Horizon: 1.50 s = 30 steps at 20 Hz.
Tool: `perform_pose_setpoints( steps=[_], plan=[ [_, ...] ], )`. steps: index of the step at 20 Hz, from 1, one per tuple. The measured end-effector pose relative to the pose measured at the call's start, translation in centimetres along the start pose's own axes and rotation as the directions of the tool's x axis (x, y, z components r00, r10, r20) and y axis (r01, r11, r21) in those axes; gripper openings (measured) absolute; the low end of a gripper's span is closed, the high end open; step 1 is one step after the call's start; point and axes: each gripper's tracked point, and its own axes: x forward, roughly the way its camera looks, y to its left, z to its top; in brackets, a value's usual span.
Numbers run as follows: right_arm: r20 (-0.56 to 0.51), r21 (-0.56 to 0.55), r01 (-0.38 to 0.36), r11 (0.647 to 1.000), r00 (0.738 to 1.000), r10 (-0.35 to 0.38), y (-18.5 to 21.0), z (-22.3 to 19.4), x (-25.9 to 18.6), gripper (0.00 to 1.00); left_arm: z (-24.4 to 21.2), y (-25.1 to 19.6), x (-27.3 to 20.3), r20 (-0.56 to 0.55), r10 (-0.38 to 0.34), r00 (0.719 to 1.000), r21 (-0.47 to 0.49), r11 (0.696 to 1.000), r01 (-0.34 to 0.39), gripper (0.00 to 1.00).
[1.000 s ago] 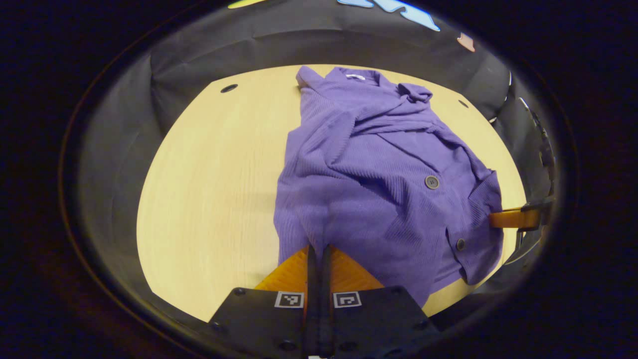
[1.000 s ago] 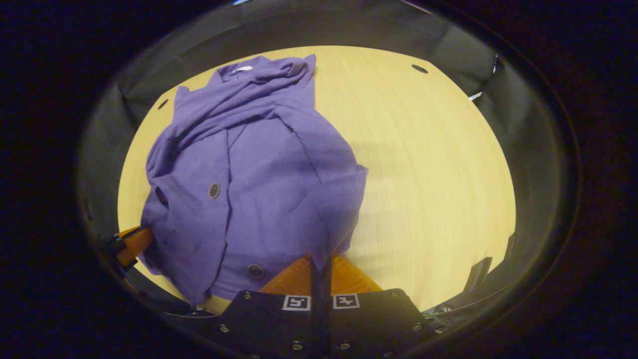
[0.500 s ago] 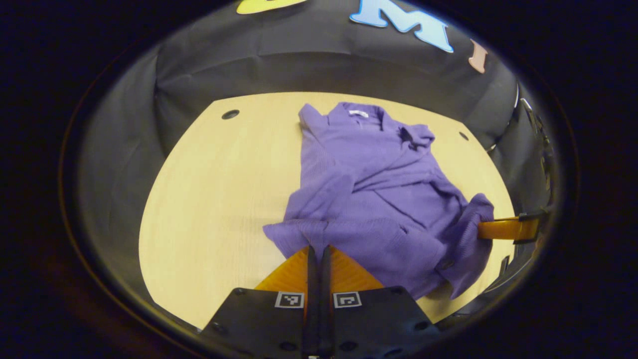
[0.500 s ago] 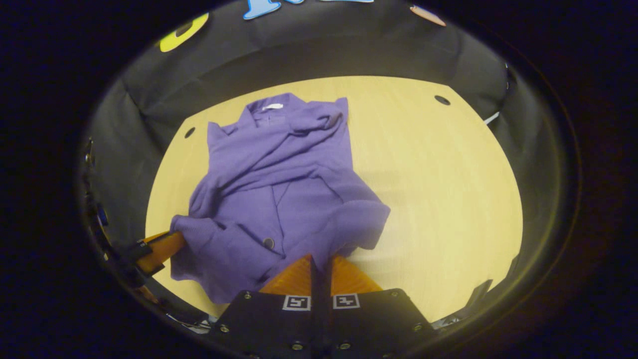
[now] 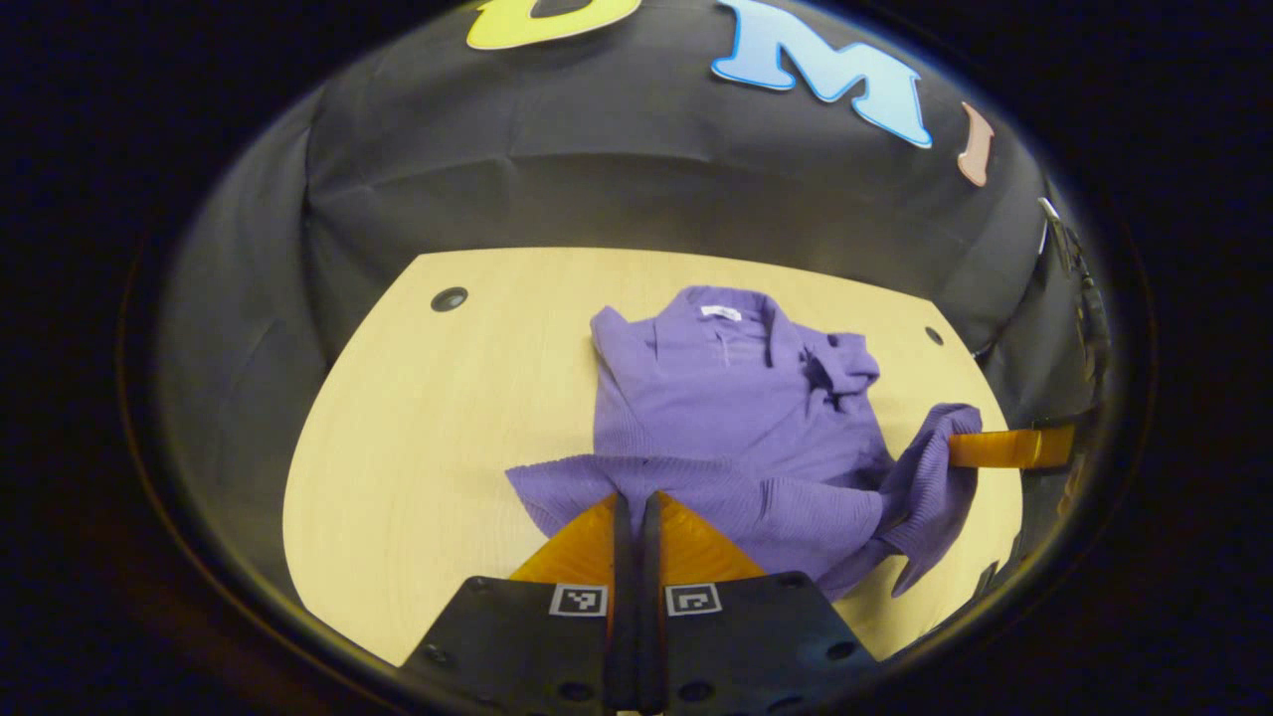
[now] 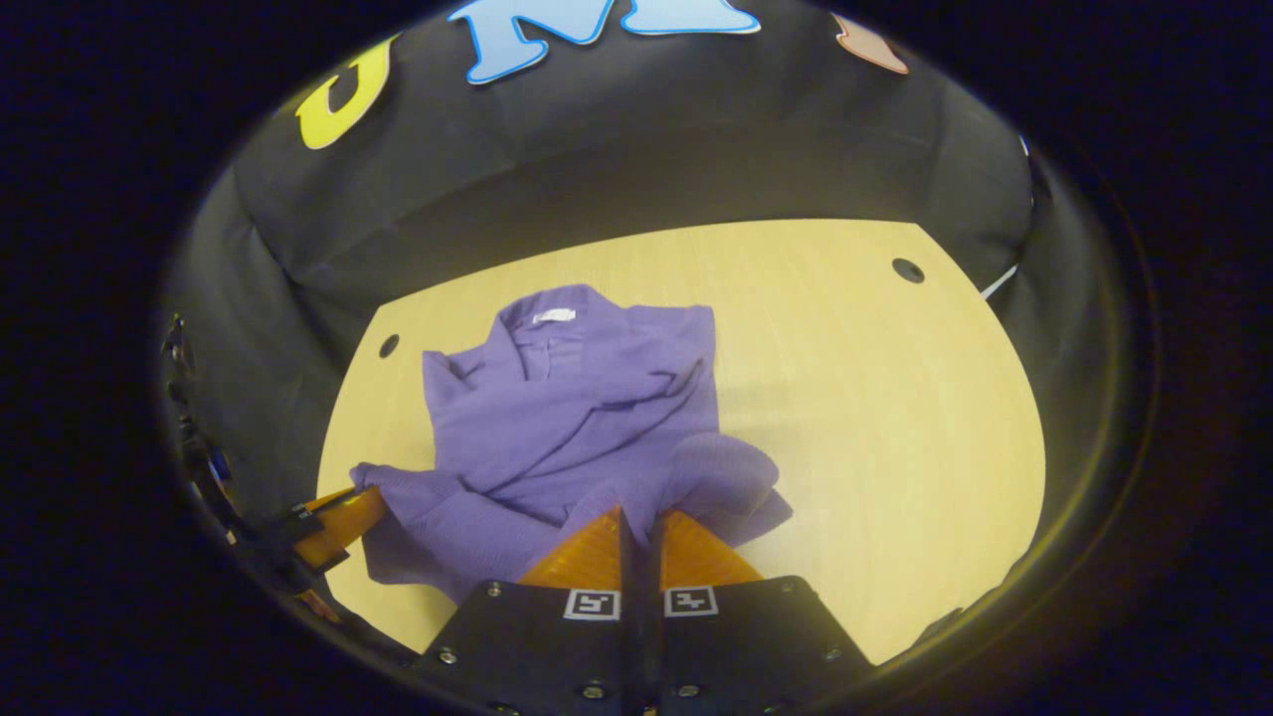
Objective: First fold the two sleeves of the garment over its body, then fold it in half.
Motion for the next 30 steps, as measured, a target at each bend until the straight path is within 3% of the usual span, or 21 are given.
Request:
perform_pose_setpoints(
  steps=[8,18,23,30],
  plan=[
    [0.135,0.058,-0.029,0.998,0.991,0.021,0.6,9.6,2.6,0.01,8.2,0.5,3.2,0.097,0.008,0.995,-0.005,1.000,-0.007,0.07],
    [0.220,0.105,-0.031,0.994,0.975,0.007,1.4,16.3,6.3,0.01,15.6,-0.6,8.0,0.171,-0.001,0.985,-0.024,1.000,0.005,0.07],
    [0.215,0.155,-0.018,0.988,0.976,-0.016,0.1,18.1,10.0,0.01,18.4,-0.7,12.3,0.200,-0.004,0.980,-0.039,0.999,0.012,0.07],
    [0.149,0.162,0.025,0.986,0.988,-0.049,-1.6,16.6,16.0,0.01,16.2,0.3,18.1,0.126,0.029,0.992,-0.010,1.000,-0.028,0.06]
  ],
)
